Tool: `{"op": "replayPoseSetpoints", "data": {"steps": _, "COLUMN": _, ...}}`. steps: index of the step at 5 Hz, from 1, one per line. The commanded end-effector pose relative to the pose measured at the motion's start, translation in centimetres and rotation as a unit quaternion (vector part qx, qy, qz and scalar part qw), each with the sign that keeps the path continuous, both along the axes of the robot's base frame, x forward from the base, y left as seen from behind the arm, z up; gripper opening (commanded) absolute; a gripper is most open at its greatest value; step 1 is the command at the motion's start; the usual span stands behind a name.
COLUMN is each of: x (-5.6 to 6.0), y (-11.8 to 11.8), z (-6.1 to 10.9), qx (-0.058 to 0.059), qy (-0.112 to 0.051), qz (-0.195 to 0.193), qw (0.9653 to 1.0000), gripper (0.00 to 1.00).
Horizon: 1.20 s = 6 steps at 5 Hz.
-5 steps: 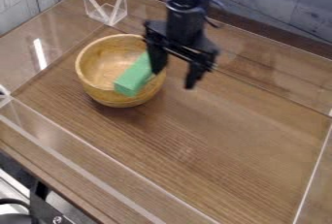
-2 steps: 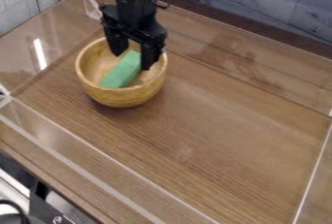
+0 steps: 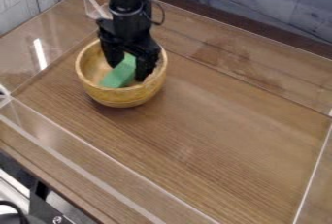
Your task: Put green stick into wooden bowl
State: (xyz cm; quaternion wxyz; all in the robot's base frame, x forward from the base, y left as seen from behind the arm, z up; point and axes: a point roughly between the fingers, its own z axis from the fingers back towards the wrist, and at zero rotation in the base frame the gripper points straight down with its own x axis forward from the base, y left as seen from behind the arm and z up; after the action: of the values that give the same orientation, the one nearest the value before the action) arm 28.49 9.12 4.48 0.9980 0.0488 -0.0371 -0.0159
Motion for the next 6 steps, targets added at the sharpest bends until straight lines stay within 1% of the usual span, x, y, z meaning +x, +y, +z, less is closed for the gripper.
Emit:
{"op": "replayPoseSetpoints", "data": {"steps": 1, "x": 0.45, "y": 0.32, "z": 0.13, "qx": 0.01, "qy": -0.014, "qz": 0.004, "qw": 0.9998, "gripper": 1.0}}
{"op": "replayPoseSetpoints", "data": {"steps": 2, "x": 0.42, "y": 0.3, "z": -0.3, "qx": 0.01, "qy": -0.013, "qz": 0.005, "qw": 0.9999, "gripper": 0.0}}
{"op": "replayPoseSetpoints", "data": {"steps": 6, "x": 0.49, "y": -0.24, "z": -0.13, "qx": -0.002, "qy": -0.012, "qz": 0.019, "qw": 0.9998, "gripper": 0.0}}
